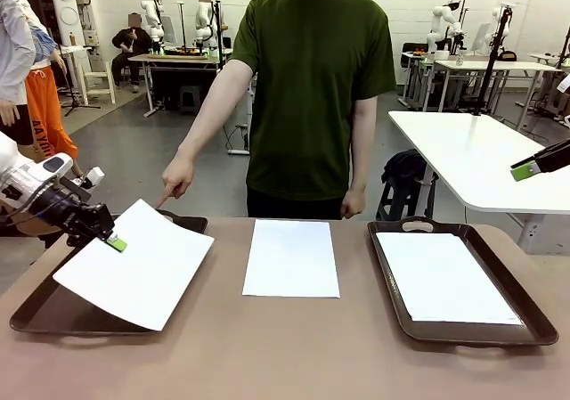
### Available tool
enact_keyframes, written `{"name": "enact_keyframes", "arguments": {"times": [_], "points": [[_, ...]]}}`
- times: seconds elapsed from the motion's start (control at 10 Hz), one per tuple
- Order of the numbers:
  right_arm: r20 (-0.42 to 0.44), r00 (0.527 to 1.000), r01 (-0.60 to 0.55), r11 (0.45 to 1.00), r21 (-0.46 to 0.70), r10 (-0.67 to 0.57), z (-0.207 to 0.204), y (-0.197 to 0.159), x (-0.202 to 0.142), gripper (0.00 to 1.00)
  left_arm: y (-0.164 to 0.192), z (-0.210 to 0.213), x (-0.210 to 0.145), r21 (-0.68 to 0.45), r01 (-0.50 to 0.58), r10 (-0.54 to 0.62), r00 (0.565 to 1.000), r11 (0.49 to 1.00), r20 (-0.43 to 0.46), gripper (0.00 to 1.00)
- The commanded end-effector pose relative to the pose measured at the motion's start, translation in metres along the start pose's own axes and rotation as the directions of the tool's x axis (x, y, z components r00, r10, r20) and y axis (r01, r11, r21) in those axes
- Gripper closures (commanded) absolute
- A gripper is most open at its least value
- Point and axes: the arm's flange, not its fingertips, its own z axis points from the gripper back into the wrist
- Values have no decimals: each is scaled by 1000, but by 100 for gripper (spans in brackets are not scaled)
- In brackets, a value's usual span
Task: Sort the A4 documents.
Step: Place the A4 Paper in the designated Handle tray.
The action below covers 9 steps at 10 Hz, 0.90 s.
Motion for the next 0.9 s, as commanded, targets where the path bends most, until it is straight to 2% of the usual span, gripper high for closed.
{"name": "enact_keyframes", "arguments": {"times": [0.0,0.2,0.8], "points": [[-1,1000,-6,1000,2,6,-1,1,0,0,6,3,-3,136,-18,15,1000,991,25,99],[-1,1000,-6,1000,2,6,-1,1,0,0,12,12,-1,194,-21,12,999,981,48,99],[-1,1000,-6,1000,2,6,-1,1,0,0,14,-4,11,171,-24,12,997,985,74,99]]}}
